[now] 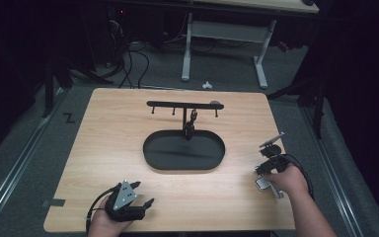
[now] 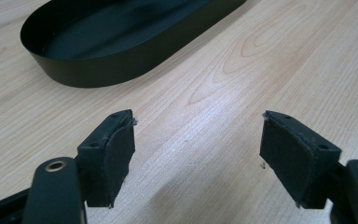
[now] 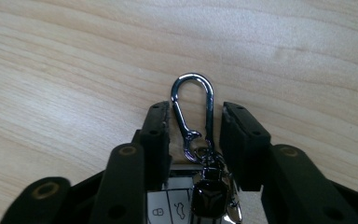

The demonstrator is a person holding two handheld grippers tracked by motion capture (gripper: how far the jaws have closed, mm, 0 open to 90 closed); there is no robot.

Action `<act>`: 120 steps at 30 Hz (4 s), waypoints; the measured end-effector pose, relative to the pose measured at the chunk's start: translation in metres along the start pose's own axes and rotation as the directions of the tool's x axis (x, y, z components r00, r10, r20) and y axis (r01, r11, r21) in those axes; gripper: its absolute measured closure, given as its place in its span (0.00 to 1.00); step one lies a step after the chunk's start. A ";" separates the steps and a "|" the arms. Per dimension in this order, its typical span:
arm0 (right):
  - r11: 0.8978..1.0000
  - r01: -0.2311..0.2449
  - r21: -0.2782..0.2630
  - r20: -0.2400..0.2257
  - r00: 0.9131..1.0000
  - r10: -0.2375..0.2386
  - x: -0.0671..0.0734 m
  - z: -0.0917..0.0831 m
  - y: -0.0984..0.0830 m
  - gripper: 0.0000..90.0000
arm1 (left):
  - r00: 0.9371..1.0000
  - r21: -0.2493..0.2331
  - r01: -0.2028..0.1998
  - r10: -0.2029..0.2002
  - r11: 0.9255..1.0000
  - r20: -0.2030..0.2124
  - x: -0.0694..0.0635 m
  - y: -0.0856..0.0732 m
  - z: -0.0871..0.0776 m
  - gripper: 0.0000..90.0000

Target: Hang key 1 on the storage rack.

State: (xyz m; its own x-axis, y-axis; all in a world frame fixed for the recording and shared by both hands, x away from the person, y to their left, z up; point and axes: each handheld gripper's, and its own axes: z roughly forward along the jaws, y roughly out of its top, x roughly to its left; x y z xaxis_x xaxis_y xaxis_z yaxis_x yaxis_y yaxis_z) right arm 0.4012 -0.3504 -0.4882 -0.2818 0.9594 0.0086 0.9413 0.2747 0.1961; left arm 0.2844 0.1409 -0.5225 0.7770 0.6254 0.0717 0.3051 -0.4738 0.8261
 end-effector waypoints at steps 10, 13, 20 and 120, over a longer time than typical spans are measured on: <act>1.000 -0.011 0.002 -0.011 1.000 0.011 -0.001 -0.001 -0.004 0.82 | 1.000 0.000 0.001 -0.001 1.000 0.001 -0.001 0.000 0.000 0.30; 1.000 -0.009 0.005 -0.002 1.000 0.009 0.001 -0.001 -0.004 0.82 | 1.000 0.000 -0.001 0.001 1.000 0.002 -0.001 0.000 0.001 0.30; 1.000 0.007 -0.001 0.016 1.000 -0.007 0.004 -0.004 -0.004 0.89 | 1.000 0.002 0.000 0.000 1.000 0.003 -0.001 0.000 0.001 0.30; 0.944 0.267 -0.193 -0.016 0.961 -0.275 0.119 -0.117 0.081 0.96 | 1.000 -0.032 -0.014 0.014 0.999 0.000 0.000 0.002 -0.003 0.29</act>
State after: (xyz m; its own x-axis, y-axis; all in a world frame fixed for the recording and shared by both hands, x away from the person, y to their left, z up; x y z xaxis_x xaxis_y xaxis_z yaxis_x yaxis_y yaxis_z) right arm 0.4226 -0.2213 -0.3563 -0.5331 0.8455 -0.0300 0.7776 0.5036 0.3765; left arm 0.2832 0.1414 -0.5193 0.7812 0.6186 0.0837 0.2761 -0.4627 0.8424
